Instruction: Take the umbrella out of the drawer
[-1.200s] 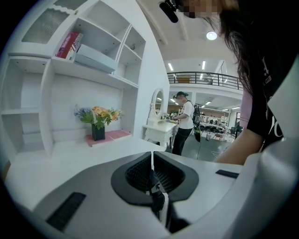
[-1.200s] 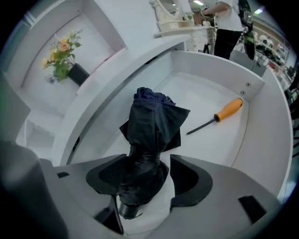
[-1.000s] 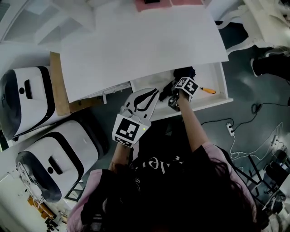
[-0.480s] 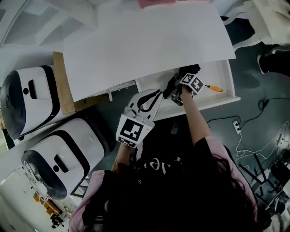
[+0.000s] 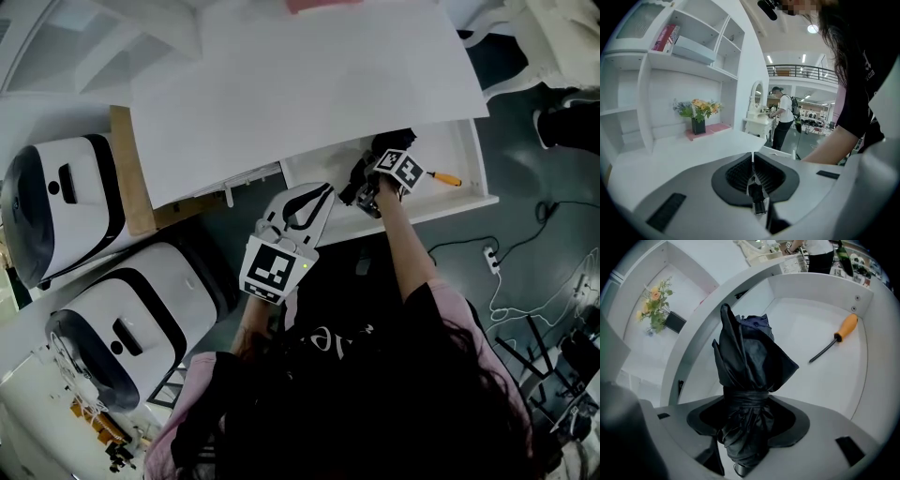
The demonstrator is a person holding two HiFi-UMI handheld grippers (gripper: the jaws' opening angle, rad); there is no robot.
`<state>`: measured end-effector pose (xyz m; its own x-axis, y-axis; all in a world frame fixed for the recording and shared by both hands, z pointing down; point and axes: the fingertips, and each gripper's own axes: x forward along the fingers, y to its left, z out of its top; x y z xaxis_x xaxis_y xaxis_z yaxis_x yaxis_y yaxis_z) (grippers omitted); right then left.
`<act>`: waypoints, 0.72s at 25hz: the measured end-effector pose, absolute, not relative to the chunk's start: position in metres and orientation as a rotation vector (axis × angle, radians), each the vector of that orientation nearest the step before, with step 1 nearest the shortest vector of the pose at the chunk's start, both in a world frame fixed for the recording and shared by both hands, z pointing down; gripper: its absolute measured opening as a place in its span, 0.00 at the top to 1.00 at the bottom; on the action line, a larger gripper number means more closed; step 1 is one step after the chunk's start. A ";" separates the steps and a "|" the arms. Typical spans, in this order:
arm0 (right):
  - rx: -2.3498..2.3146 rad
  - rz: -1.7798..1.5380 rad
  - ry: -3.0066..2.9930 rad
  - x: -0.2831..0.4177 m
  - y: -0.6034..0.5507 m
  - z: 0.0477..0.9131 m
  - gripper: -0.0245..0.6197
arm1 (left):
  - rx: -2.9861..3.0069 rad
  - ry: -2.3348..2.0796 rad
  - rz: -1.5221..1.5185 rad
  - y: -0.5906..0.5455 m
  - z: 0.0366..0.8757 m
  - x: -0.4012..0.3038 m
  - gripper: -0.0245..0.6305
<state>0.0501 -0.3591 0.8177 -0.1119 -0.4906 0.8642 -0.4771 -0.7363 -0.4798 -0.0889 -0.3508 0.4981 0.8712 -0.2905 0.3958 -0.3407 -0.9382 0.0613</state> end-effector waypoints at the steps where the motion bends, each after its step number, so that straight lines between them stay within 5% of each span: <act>1: -2.085 -2.046 1.143 0.049 -0.356 0.815 0.53 | 2.912 -0.500 0.586 -0.351 0.498 -0.091 0.93; 18: -1.791 -2.061 1.121 0.050 -0.310 0.726 0.53 | 2.910 -0.588 0.518 -0.343 0.482 -0.096 0.93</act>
